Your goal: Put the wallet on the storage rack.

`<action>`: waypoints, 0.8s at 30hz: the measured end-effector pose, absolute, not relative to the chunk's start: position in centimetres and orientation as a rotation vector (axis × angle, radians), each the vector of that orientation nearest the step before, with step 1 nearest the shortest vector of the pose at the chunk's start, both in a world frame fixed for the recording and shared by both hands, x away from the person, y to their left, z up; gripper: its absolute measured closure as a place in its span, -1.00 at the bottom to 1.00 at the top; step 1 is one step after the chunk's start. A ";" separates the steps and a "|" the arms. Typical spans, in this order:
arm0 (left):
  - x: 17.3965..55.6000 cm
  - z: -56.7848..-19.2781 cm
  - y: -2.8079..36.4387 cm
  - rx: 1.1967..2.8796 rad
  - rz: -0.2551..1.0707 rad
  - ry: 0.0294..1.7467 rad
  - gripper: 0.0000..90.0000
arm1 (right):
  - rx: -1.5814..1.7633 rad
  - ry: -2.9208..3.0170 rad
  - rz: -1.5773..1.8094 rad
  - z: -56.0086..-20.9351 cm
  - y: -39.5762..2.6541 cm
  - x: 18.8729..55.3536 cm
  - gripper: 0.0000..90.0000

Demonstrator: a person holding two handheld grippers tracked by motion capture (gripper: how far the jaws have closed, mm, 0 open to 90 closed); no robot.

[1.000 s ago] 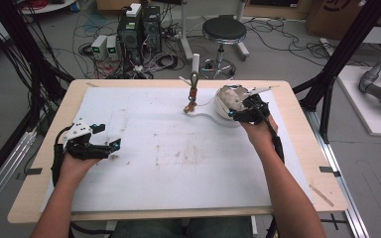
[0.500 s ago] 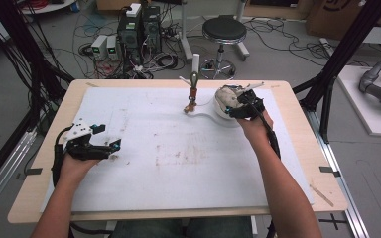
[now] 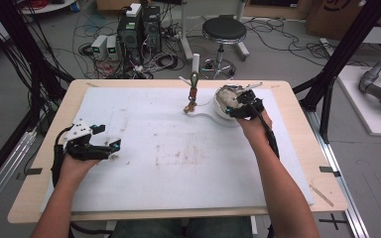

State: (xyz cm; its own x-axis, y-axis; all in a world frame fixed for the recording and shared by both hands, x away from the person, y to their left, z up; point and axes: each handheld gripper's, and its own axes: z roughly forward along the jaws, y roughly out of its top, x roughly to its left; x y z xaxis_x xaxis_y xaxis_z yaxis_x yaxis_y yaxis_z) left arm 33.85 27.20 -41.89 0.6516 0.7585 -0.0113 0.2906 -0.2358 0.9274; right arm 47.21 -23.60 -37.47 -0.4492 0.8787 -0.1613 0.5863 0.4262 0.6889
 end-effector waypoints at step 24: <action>33.8 -41.9 27.2 1.808 0.542 0.834 -0.70 | 1.228 2.124 0.802 -35.9 -24.6 45.2 -0.52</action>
State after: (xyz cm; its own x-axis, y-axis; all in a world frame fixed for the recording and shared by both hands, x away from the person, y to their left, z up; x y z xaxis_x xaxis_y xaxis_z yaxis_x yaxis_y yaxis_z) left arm 33.81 27.19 -41.91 0.6575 0.7532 -0.0169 0.2904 -0.2327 0.9282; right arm 45.24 -24.61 -35.93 -0.4286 0.8884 -0.1643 0.5579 0.4034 0.7253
